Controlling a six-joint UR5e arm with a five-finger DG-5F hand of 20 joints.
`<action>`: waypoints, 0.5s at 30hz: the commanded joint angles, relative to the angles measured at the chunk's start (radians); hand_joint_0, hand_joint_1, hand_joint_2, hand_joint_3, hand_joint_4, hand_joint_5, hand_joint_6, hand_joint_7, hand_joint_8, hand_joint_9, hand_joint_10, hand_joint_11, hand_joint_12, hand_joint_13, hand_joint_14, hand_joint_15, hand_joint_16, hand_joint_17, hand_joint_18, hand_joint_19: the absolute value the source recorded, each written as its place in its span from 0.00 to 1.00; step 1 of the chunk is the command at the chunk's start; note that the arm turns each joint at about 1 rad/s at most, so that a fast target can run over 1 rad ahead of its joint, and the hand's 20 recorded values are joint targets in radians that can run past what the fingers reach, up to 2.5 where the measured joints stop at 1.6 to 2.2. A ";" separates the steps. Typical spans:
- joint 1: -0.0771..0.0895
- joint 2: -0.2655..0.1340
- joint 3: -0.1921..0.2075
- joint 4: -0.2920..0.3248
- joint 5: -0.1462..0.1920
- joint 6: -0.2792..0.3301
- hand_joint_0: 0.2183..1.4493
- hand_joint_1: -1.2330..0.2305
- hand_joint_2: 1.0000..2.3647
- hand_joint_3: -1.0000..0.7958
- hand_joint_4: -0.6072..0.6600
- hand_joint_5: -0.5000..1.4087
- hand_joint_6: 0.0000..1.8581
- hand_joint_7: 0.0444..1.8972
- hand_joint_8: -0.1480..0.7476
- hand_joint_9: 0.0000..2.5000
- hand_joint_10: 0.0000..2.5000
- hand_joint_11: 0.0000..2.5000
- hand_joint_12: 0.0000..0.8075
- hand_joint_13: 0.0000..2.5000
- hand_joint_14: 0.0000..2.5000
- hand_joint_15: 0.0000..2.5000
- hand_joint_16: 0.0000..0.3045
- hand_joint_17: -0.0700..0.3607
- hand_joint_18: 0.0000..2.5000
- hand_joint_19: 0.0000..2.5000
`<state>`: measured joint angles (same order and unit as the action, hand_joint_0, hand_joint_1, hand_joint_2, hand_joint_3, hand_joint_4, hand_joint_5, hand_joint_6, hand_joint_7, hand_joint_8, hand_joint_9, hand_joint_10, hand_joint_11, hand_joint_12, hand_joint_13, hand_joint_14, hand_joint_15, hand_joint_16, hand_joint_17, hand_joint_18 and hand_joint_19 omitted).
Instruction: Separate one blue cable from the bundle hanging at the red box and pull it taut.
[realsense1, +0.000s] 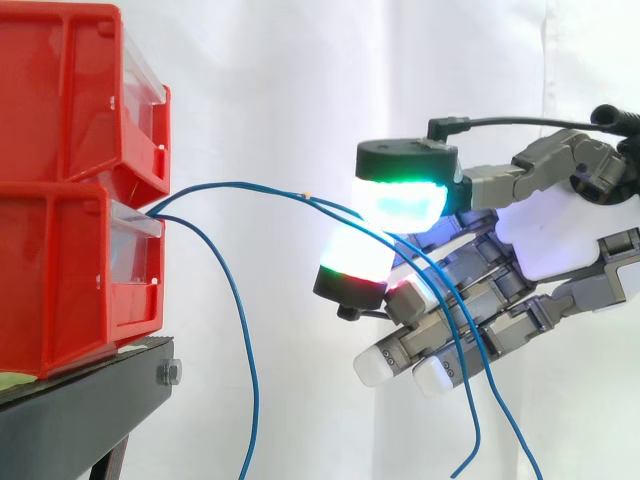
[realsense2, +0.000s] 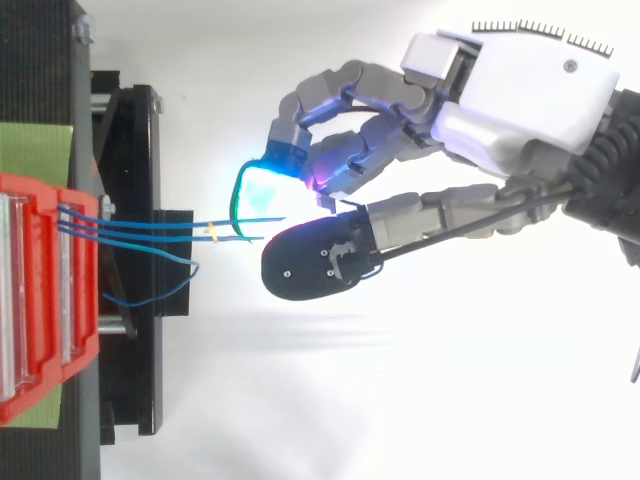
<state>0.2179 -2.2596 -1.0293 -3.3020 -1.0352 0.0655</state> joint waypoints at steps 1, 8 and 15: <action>0.000 0.000 0.000 -0.002 0.000 0.002 0.44 0.33 0.00 0.30 0.55 0.14 0.47 0.48 0.47 0.35 0.01 0.51 0.33 0.23 0.01 0.14 0.13 0.36 0.23 0.19; 0.000 0.000 0.002 -0.002 0.000 0.002 0.48 0.28 0.00 0.28 0.51 0.14 0.48 0.50 0.46 0.34 0.01 0.52 0.33 0.22 0.01 0.14 0.13 0.36 0.23 0.20; 0.000 0.000 0.002 -0.004 -0.002 0.002 0.42 0.21 0.00 0.28 0.48 0.13 0.48 0.51 0.45 0.32 0.01 0.51 0.34 0.22 0.01 0.14 0.13 0.37 0.24 0.18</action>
<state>0.2178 -2.2594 -1.0282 -3.3047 -1.0359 0.0675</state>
